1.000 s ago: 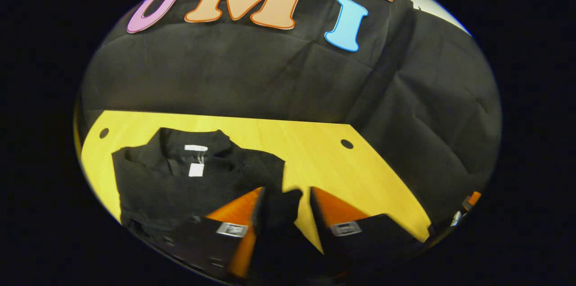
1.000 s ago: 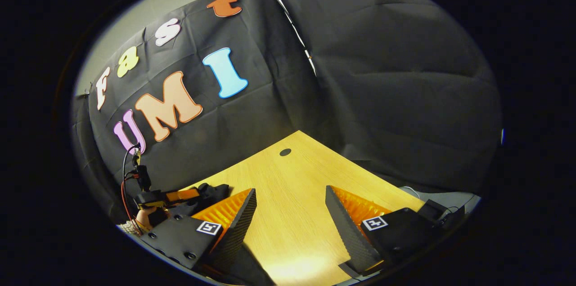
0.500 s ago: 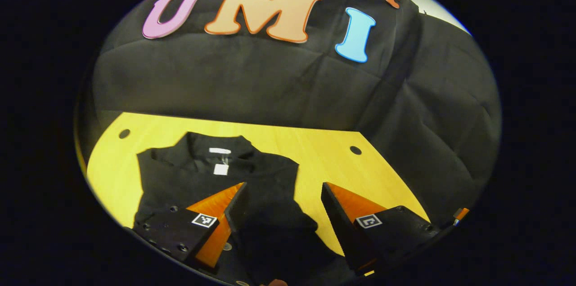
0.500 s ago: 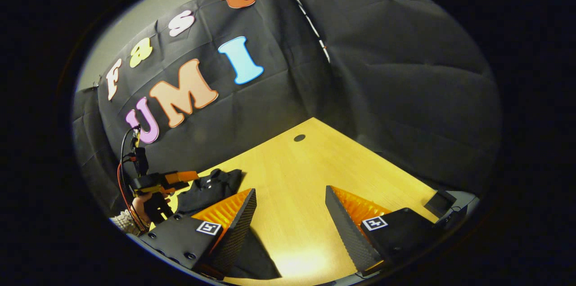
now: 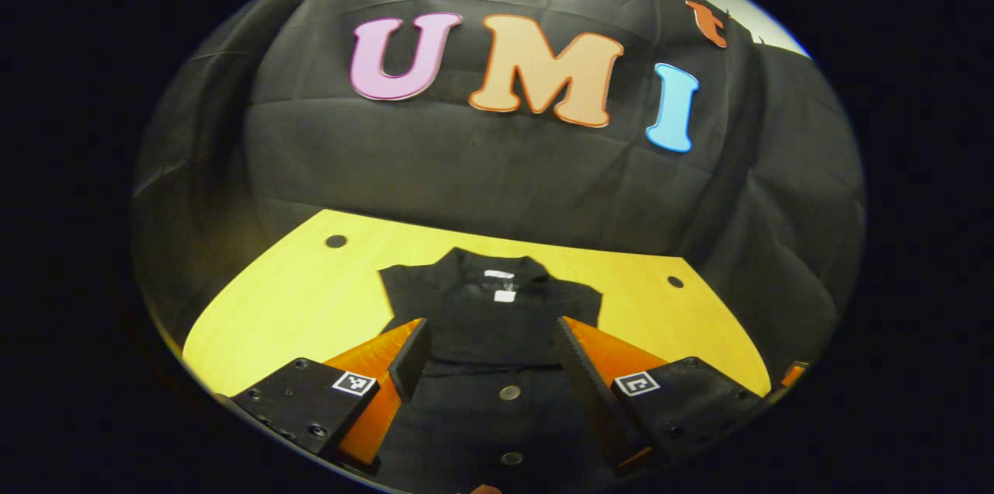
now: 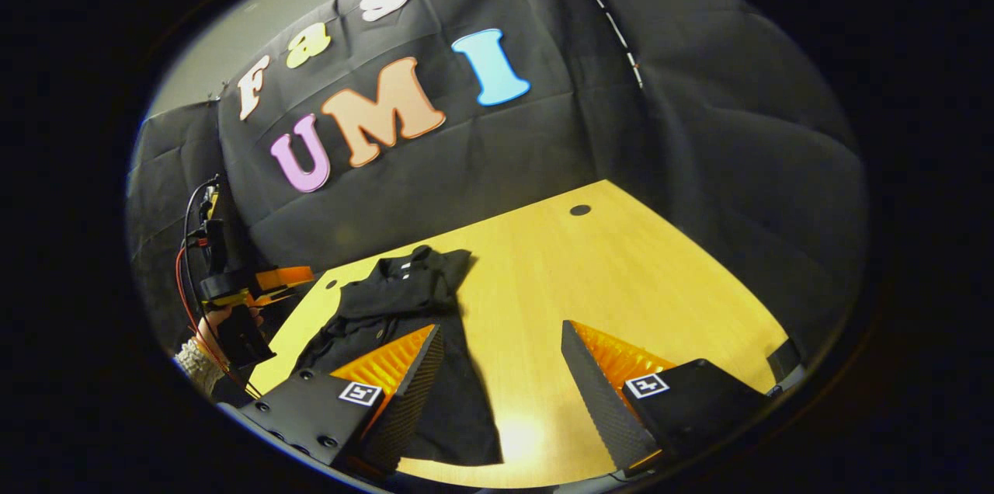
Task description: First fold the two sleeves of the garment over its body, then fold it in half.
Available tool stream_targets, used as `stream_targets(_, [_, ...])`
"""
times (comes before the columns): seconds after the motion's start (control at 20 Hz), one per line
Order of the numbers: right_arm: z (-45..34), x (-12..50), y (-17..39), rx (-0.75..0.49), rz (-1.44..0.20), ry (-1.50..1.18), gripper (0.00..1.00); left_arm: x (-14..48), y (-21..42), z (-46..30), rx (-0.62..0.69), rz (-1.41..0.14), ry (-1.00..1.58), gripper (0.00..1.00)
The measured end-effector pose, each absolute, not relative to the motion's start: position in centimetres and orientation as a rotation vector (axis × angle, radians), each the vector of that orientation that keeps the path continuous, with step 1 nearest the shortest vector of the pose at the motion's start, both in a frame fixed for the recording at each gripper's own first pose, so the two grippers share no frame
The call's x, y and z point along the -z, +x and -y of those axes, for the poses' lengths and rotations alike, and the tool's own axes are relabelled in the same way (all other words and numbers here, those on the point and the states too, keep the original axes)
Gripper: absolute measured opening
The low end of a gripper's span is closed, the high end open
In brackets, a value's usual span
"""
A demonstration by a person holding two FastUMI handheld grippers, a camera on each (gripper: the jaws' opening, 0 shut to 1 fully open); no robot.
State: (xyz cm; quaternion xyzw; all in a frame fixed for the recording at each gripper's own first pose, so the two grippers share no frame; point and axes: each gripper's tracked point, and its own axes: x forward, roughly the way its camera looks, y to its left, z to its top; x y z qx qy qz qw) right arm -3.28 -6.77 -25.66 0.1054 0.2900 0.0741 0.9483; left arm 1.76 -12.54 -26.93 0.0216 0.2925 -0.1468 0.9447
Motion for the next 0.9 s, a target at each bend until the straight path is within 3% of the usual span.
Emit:
stream_targets(0.3, [1.3, 28.2, -6.4, -0.185, -0.658, 0.235, 0.98, 27.8, -4.0, 1.3, 0.171, -0.650, 0.148, 0.95])
stream_targets(0.9, [-1.3, 37.0, -12.8, -0.106, -0.779, 0.073, 0.98, 34.7, -16.9, -7.5, 0.185, -0.880, 0.227, 0.95])
